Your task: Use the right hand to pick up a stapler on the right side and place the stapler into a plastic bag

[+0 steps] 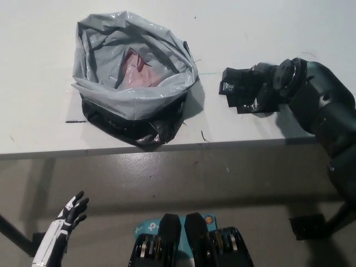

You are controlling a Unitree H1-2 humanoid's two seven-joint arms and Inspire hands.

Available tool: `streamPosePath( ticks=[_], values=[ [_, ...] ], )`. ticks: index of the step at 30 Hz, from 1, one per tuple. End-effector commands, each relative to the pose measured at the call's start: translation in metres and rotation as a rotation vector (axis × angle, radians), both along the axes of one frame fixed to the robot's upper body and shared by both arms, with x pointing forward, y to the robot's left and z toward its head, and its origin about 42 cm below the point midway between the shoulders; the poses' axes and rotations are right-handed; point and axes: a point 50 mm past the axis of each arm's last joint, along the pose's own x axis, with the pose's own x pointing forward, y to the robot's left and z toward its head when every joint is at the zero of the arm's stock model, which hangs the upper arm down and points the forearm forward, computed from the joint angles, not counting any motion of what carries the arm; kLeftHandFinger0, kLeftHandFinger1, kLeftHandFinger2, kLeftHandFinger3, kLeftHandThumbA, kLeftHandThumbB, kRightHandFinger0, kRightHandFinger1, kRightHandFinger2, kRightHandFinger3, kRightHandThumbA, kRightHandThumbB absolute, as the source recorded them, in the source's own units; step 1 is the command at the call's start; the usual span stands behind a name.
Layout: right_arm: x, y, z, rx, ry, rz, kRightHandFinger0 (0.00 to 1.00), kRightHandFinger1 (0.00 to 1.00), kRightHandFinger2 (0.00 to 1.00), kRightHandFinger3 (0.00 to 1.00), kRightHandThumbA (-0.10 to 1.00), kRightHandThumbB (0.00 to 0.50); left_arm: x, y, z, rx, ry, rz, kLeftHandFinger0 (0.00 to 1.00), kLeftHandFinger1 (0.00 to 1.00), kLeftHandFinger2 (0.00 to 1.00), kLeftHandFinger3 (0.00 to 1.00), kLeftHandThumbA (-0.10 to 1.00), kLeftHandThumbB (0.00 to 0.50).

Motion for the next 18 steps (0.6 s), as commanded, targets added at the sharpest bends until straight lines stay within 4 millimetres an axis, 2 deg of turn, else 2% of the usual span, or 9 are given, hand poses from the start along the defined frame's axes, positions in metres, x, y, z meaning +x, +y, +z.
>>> streamPosePath(
  ticks=[1,4,5,8,9,10,11,16,18],
  values=[
    [-0.0035,0.0158,-0.0121,0.039,-0.061,0.031,1.00,1.00,1.00,1.00,0.75,0.483,0.0028,0.0013,0.0150,0.039,-0.056,-0.042,1.00,1.00,1.00,1.00,1.00,0.050],
    [-0.0035,0.0154,-0.0146,0.052,-0.147,0.032,1.00,1.00,1.00,1.00,0.63,0.429,0.0036,0.0015,0.0150,0.039,-0.059,-0.039,1.00,1.00,1.00,1.00,1.00,0.034],
    [-0.0037,0.0151,-0.0157,0.051,-0.199,0.030,1.00,1.00,1.00,1.00,0.47,0.338,0.0042,0.0019,0.0152,0.038,-0.062,-0.040,1.00,1.00,1.00,1.00,1.00,0.026],
    [-0.0037,0.0148,-0.0160,0.045,-0.233,0.029,0.99,1.00,1.00,1.00,0.40,0.342,0.0046,0.0019,0.0153,0.039,-0.064,-0.042,1.00,1.00,1.00,1.00,1.00,0.025],
    [-0.0037,0.0144,-0.0161,0.040,-0.253,0.027,0.75,0.86,0.93,1.00,0.19,0.292,0.0048,0.0020,0.0155,0.043,-0.065,-0.043,1.00,1.00,1.00,1.00,1.00,0.020],
    [-0.0041,0.0125,-0.0175,0.062,-0.298,0.018,0.12,0.30,0.45,0.53,-0.09,0.215,0.0049,0.0022,0.0162,0.051,-0.071,-0.045,1.00,1.00,1.00,1.00,1.00,0.009],
    [-0.0045,0.0111,-0.0185,0.079,-0.325,0.013,0.04,0.27,0.45,0.46,-0.10,0.201,0.0049,0.0022,0.0167,0.057,-0.071,-0.046,1.00,1.00,1.00,1.00,1.00,0.003],
    [-0.0052,0.0075,-0.0201,0.100,-0.374,0.008,0.20,0.52,0.72,0.57,-0.07,0.207,0.0041,0.0019,0.0156,0.061,-0.066,-0.046,1.00,1.00,1.00,1.00,1.00,0.000],
    [-0.0051,0.0067,-0.0200,0.086,-0.374,0.015,0.56,0.77,0.84,0.67,-0.02,0.201,0.0038,0.0018,0.0153,0.071,-0.066,-0.048,1.00,1.00,1.00,1.00,1.00,0.012]
  ],
)
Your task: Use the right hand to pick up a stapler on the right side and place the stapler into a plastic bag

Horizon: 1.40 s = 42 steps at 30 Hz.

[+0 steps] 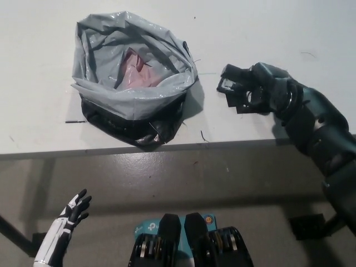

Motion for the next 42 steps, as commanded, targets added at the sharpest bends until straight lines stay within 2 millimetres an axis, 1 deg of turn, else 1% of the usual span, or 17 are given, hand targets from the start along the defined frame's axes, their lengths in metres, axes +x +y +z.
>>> streamPosePath(
  ticks=[1,4,10,13,15,16,17,18,19,20,21,24,26,30,36,40,42],
  values=[
    [0.004,0.006,0.014,0.017,-0.111,0.030,0.47,0.67,0.72,0.60,-0.01,0.206,0.002,0.004,0.011,0.054,-0.054,-0.030,1.00,1.00,1.00,1.00,1.00,0.030],
    [0.003,0.001,0.010,0.043,-0.111,0.018,0.06,0.33,0.45,0.39,0.01,0.220,0.002,0.004,0.010,0.055,-0.050,-0.030,1.00,1.00,1.00,1.00,1.00,0.030],
    [0.002,-0.008,0.006,0.094,-0.109,-0.006,0.00,0.43,0.70,0.56,-0.02,0.212,0.004,0.005,0.011,0.056,-0.057,-0.036,1.00,1.00,1.00,1.00,1.00,0.017],
    [0.002,-0.011,0.006,0.161,-0.093,-0.047,0.11,0.59,0.86,0.66,-0.02,0.214,0.005,0.005,0.010,0.057,-0.057,-0.039,1.00,1.00,1.00,1.00,1.00,0.030],
    [0.003,-0.013,0.007,0.282,-0.080,-0.104,0.24,0.66,0.84,0.67,-0.04,0.220,0.006,0.005,0.010,0.057,-0.060,-0.041,1.00,1.00,1.00,1.00,1.00,0.034],
    [0.003,-0.015,0.008,0.348,-0.073,-0.137,0.41,0.88,1.00,0.67,-0.03,0.222,0.006,0.005,0.010,0.056,-0.061,-0.043,1.00,1.00,1.00,1.00,1.00,0.031],
    [0.003,-0.016,0.008,0.391,-0.068,-0.158,0.58,0.94,0.94,0.65,-0.03,0.222,0.007,0.005,0.010,0.054,-0.062,-0.045,1.00,1.00,1.00,1.00,1.00,0.031],
    [0.003,-0.018,0.008,0.469,-0.061,-0.197,0.48,0.79,0.79,0.62,-0.01,0.228,0.007,0.005,0.009,0.054,-0.062,-0.045,1.00,1.00,1.00,1.00,1.00,0.038],
    [0.003,-0.019,0.008,0.535,-0.052,-0.221,0.28,0.56,0.52,0.60,0.00,0.214,0.007,0.005,0.009,0.053,-0.062,-0.046,1.00,1.00,1.00,1.00,1.00,0.035],
    [0.003,-0.022,0.007,0.698,-0.033,-0.274,0.07,0.34,0.44,0.59,0.00,0.220,0.007,0.005,0.010,0.052,-0.062,-0.047,1.00,1.00,1.00,1.00,1.00,0.029],
    [0.003,-0.022,0.006,0.778,-0.023,-0.297,0.01,0.30,0.49,0.59,-0.05,0.221,0.006,0.005,0.010,0.053,-0.063,-0.049,1.00,1.00,1.00,1.00,1.00,0.028],
    [0.003,-0.023,0.005,1.109,0.027,-0.400,0.00,0.29,0.62,0.54,-0.10,0.200,0.006,0.005,0.010,0.054,-0.063,-0.053,1.00,1.00,1.00,1.00,1.00,0.033],
    [0.003,-0.021,0.007,1.359,0.053,-0.474,0.00,0.24,0.59,0.72,-0.10,0.225,0.007,0.006,0.009,0.054,-0.063,-0.053,1.00,1.00,1.00,1.00,1.00,0.041],
    [0.005,-0.018,0.013,1.730,0.113,-0.548,0.00,0.14,0.56,0.80,-0.10,0.196,0.006,0.006,0.006,0.045,-0.055,-0.048,1.00,1.00,1.00,1.00,1.00,0.033],
    [0.007,-0.017,0.018,1.861,0.159,-0.531,0.00,0.13,0.58,0.66,-0.10,0.196,0.004,0.007,0.004,0.049,-0.046,-0.051,1.00,1.00,1.00,1.00,1.00,0.041],
    [0.011,-0.013,0.034,1.939,0.177,-0.499,0.00,0.14,0.58,0.62,-0.10,0.206,0.004,0.007,0.003,0.052,-0.050,-0.048,1.00,1.00,1.00,1.00,1.00,0.043],
    [0.017,-0.005,0.055,1.985,0.183,-0.445,0.00,0.11,0.56,0.66,-0.10,0.165,0.004,0.007,0.003,0.045,-0.043,-0.044,1.00,1.00,1.00,1.00,1.00,0.033]
  ],
)
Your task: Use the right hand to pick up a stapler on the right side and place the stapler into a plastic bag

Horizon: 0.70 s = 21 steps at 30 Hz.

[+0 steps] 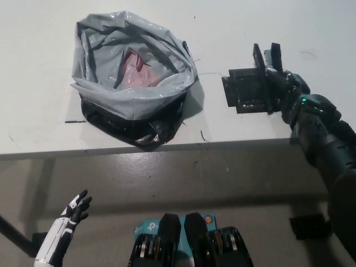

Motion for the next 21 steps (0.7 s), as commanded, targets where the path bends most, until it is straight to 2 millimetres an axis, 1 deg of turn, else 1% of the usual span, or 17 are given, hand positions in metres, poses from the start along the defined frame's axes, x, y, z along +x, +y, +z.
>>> streamPosePath(
  ticks=[1,2,3,6,7,8,9,10,11,12,13,14,15,16,18,19,21],
  values=[
    [0.029,0.036,0.093,0.609,-0.164,0.042,0.00,0.11,0.56,0.66,-0.10,0.165,0.000,0.004,0.009,0.014,-0.051,-0.039,1.00,1.00,1.00,1.00,1.00,0.033],
    [0.030,0.038,0.097,0.617,-0.172,0.046,0.00,0.12,0.57,0.68,-0.10,0.166,-0.001,0.005,0.009,0.014,-0.050,-0.038,1.00,1.00,1.00,1.00,1.00,0.031],
    [0.032,0.044,0.111,0.624,-0.199,0.072,0.00,0.12,0.57,0.71,-0.10,0.161,-0.001,0.005,0.008,0.015,-0.046,-0.038,1.00,1.00,1.00,1.00,1.00,0.033],
    [0.035,0.057,0.137,0.620,-0.261,0.150,0.00,0.15,0.59,0.71,-0.10,0.150,-0.001,0.004,0.007,0.014,-0.043,-0.038,1.00,1.00,1.00,1.00,1.00,0.031],
    [0.036,0.061,0.146,0.623,-0.279,0.170,0.00,0.15,0.59,0.55,-0.10,0.173,-0.001,0.004,0.007,0.011,-0.042,-0.038,1.00,1.00,1.00,1.00,1.00,0.030],
    [0.036,0.068,0.161,0.637,-0.298,0.201,0.00,0.15,0.58,0.45,-0.10,0.193,-0.002,0.003,0.007,0.007,-0.041,-0.038,1.00,1.00,1.00,1.00,1.00,0.025],
    [0.036,0.075,0.175,0.647,-0.307,0.232,0.00,0.11,0.56,0.31,-0.10,0.195,-0.001,0.003,0.007,0.004,-0.040,-0.039,1.00,1.00,1.00,1.00,1.00,0.026],
    [0.036,0.076,0.178,0.649,-0.309,0.240,0.00,0.11,0.56,0.31,-0.10,0.195,-0.001,0.003,0.006,0.003,-0.040,-0.039,1.00,1.00,1.00,1.00,1.00,0.026],
    [0.036,0.079,0.185,0.644,-0.319,0.261,0.00,0.09,0.55,0.19,-0.10,0.185,-0.001,0.003,0.007,0.004,-0.041,-0.039,1.00,1.00,1.00,1.00,1.00,0.027],
    [0.034,0.087,0.203,0.615,-0.347,0.317,0.00,0.07,0.55,0.16,-0.10,0.186,-0.002,0.003,0.006,0.012,-0.044,-0.040,1.00,1.00,1.00,1.00,1.00,0.026],
    [0.032,0.091,0.213,0.593,-0.369,0.348,0.00,0.06,0.55,0.20,-0.10,0.175,-0.002,0.004,0.006,0.015,-0.045,-0.041,1.00,1.00,1.00,1.00,1.00,0.024],
    [0.031,0.093,0.219,0.578,-0.383,0.366,0.00,0.06,0.55,0.20,-0.10,0.175,-0.002,0.004,0.006,0.017,-0.045,-0.042,1.00,1.00,1.00,1.00,1.00,0.024],
    [0.030,0.096,0.226,0.566,-0.397,0.377,0.00,0.08,0.57,0.44,-0.10,0.187,-0.002,0.004,0.006,0.019,-0.046,-0.043,1.00,1.00,1.00,1.00,1.00,0.024],
    [0.026,0.101,0.239,0.554,-0.417,0.382,0.00,0.11,0.59,0.51,-0.10,0.210,-0.001,0.004,0.006,0.020,-0.046,-0.046,1.00,1.00,1.00,1.00,1.00,0.022],
    [0.022,0.106,0.251,0.546,-0.435,0.400,0.00,0.14,0.61,0.52,-0.10,0.204,-0.001,0.005,0.005,0.025,-0.047,-0.047,1.00,1.00,1.00,1.00,1.00,0.026],
    [0.019,0.109,0.259,0.532,-0.450,0.421,0.00,0.15,0.61,0.47,-0.10,0.203,-0.001,0.005,0.005,0.032,-0.050,-0.048,1.00,1.00,1.00,1.00,1.00,0.031],
    [0.015,0.115,0.269,0.504,-0.471,0.442,0.00,0.18,0.63,0.44,-0.10,0.203,0.000,0.006,0.006,0.039,-0.056,-0.052,1.00,1.00,1.00,1.00,1.00,0.031]
  ],
)
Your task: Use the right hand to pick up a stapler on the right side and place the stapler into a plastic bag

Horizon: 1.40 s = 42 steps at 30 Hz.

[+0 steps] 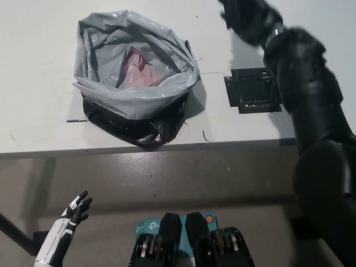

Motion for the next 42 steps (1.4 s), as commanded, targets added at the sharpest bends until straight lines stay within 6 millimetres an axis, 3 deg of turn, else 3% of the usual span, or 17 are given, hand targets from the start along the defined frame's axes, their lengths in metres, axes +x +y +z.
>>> streamPosePath(
  ticks=[1,3,4,7,11,12,16,23,25,30,31,33,34,37,39,40,42],
  values=[
    [-0.015,0.036,0.109,-0.004,-0.243,0.170,0.00,0.18,0.63,0.35,-0.10,0.165,0.000,0.006,0.008,0.039,-0.059,-0.050,1.00,1.00,1.00,1.00,1.00,0.030],
    [-0.021,0.046,0.119,-0.047,-0.280,0.189,0.00,0.21,0.65,0.32,-0.10,0.152,0.000,0.006,0.007,0.033,-0.056,-0.050,1.00,1.00,1.00,1.00,1.00,0.031],
    [-0.022,0.052,0.120,-0.059,-0.279,0.196,0.00,0.25,0.71,0.64,-0.10,0.162,0.000,0.005,0.007,0.033,-0.054,-0.050,1.00,1.00,1.00,1.00,1.00,0.033],
    [-0.024,0.073,0.115,-0.136,-0.279,0.206,0.00,0.31,0.76,0.70,-0.10,0.175,-0.001,0.005,0.005,0.030,-0.050,-0.054,1.00,1.00,1.00,1.00,1.00,0.033],
    [-0.024,0.094,0.106,-0.261,-0.274,0.205,0.00,0.32,0.73,0.59,-0.10,0.171,-0.002,0.004,0.004,0.018,-0.043,-0.055,1.00,1.00,1.00,1.00,1.00,0.029],
    [-0.023,0.106,0.098,-0.342,-0.276,0.198,0.00,0.35,0.76,0.35,-0.10,0.171,-0.002,0.004,0.003,0.019,-0.044,-0.058,1.00,1.00,1.00,1.00,1.00,0.020],
    [-0.021,0.121,0.075,-0.502,-0.288,0.199,0.00,0.36,0.76,0.22,-0.10,0.201,-0.003,0.002,0.002,0.022,-0.040,-0.063,1.00,1.00,1.00,1.00,1.00,0.024],
    [-0.025,0.145,0.039,-0.872,-0.321,0.169,0.00,0.31,0.70,0.56,0.04,0.203,-0.006,0.000,0.002,0.028,-0.047,-0.066,1.00,1.00,1.00,1.00,1.00,0.019],
    [-0.027,0.151,0.035,-0.937,-0.345,0.175,0.00,0.31,0.68,0.49,0.06,0.189,-0.006,0.000,0.002,0.025,-0.049,-0.064,1.00,1.00,1.00,1.00,1.00,0.025],
    [-0.030,0.159,0.024,-1.113,-0.392,0.153,0.16,0.65,0.99,0.78,0.08,0.199,-0.004,0.000,0.002,0.035,-0.047,-0.069,1.00,1.00,1.00,1.00,1.00,0.037],
    [-0.031,0.160,0.021,-1.145,-0.400,0.147,0.30,0.86,1.00,0.81,0.06,0.180,-0.004,-0.001,0.002,0.032,-0.047,-0.070,1.00,1.00,1.00,1.00,1.00,0.036],
    [-0.032,0.162,0.018,-1.188,-0.413,0.138,0.41,0.96,1.00,0.81,0.05,0.169,-0.005,-0.001,0.002,0.029,-0.048,-0.071,1.00,1.00,1.00,1.00,1.00,0.037],
    [-0.032,0.163,0.016,-1.213,-0.420,0.133,0.63,1.00,1.00,0.82,0.04,0.167,-0.005,-0.001,0.002,0.029,-0.049,-0.071,1.00,1.00,1.00,1.00,1.00,0.038],
    [-0.033,0.164,0.014,-1.290,-0.462,0.101,0.84,1.00,0.92,0.71,0.00,0.167,-0.003,-0.001,0.003,0.036,-0.051,-0.074,1.00,1.00,1.00,1.00,1.00,0.060],
    [-0.033,0.164,0.014,-1.313,-0.486,0.093,0.71,0.84,0.76,0.63,-0.01,0.172,-0.001,-0.001,0.003,0.040,-0.052,-0.079,1.00,1.00,1.00,1.00,1.00,0.072],
    [-0.034,0.164,0.013,-1.320,-0.522,0.096,0.69,0.80,0.80,0.92,0.08,0.238,0.000,-0.002,0.004,0.041,-0.055,-0.083,1.00,1.00,1.00,1.00,1.00,0.089],
    [-0.034,0.164,0.013,-1.319,-0.541,0.100,0.65,0.73,0.75,0.89,0.13,0.247,0.001,-0.002,0.005,0.042,-0.056,-0.084,1.00,1.00,1.00,1.00,1.00,0.090]
  ],
)
